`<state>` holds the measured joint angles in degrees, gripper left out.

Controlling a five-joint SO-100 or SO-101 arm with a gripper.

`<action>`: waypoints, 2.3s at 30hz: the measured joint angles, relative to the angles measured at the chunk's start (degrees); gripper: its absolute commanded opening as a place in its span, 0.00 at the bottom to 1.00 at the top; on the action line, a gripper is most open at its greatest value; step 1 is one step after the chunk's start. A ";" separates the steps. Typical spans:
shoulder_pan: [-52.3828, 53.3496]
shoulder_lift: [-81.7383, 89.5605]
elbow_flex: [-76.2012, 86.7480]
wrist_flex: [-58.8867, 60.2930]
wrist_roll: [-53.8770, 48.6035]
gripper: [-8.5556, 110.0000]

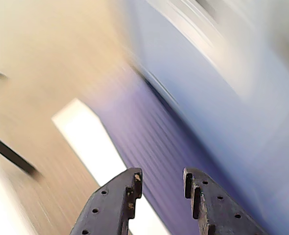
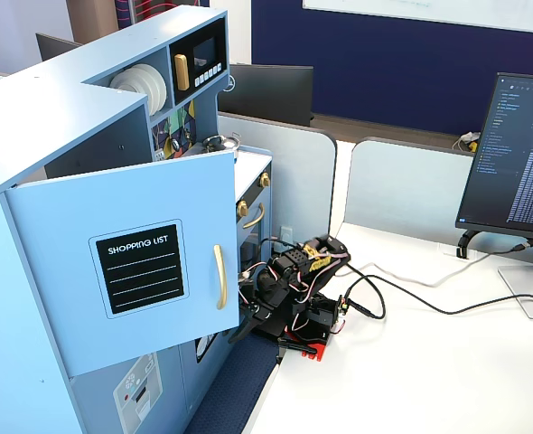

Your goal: Close the left cabinet door

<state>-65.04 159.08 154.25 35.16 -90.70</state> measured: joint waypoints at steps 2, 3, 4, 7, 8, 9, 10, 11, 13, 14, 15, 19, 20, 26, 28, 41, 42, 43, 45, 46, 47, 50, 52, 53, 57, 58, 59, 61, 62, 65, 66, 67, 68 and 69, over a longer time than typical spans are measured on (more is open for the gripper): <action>-3.69 -4.13 -5.89 -2.11 0.00 0.07; -5.63 -5.80 -8.61 -2.90 -0.35 0.07; -7.91 -7.21 -11.16 -3.78 -0.79 0.07; -13.97 -10.99 -16.70 -6.33 -2.72 0.07; -15.91 -12.13 -18.19 -7.29 -3.34 0.07; -17.75 -13.10 -19.34 -8.17 -4.04 0.07; -19.34 -13.80 -20.21 -9.05 -4.75 0.07; -20.83 -14.41 -20.74 -9.84 -5.54 0.07; -23.29 -15.03 -21.27 -10.90 -7.47 0.07; -24.26 -15.21 -21.27 -11.51 -8.61 0.07; -24.96 -15.47 -21.27 -11.95 -9.40 0.07; -25.49 -17.05 -22.41 -12.13 -11.16 0.07; -25.49 -17.84 -23.38 -12.13 -11.60 0.07; -25.31 -25.84 -32.61 -13.18 -14.06 0.07; -25.31 -28.74 -35.68 -13.18 -14.77 0.07; -23.99 -38.67 -45.35 -14.59 -18.54 0.07; -23.03 -38.67 -45.35 -14.59 -18.54 0.07; -22.06 -38.67 -45.35 -14.59 -18.63 0.07; -19.51 -38.41 -45.00 -14.59 -19.60 0.07; -18.02 -37.97 -44.12 -14.68 -20.57 0.07; -16.44 -37.27 -43.07 -14.68 -20.74 0.07; -10.99 -35.24 -39.99 -14.68 -22.24 0.07; -6.94 -34.10 -38.76 -15.03 -22.32 0.07; -4.48 -33.57 -38.14 -15.47 -22.32 0.07; 4.31 -32.43 -36.47 -18.11 -22.68 0.07; 6.68 -32.43 -36.12 -19.25 -23.29 0.07; 9.14 -32.43 -35.86 -20.21 -23.91 0.07; 13.27 -32.43 -35.60 -22.50 -25.14 0.07; 14.85 -32.43 -35.60 -23.29 -25.66 0.07; 18.81 -32.43 -35.60 -24.61 -27.42 0.07; 19.34 -32.43 -35.60 -24.79 -27.95 0.07; 19.69 -32.43 -35.60 -24.96 -28.21 0.07; 19.86 -32.43 -35.60 -24.96 -28.39 0.07; 19.86 -32.43 -35.60 -24.96 -28.39 0.07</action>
<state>-45.18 126.65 118.65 10.20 -119.09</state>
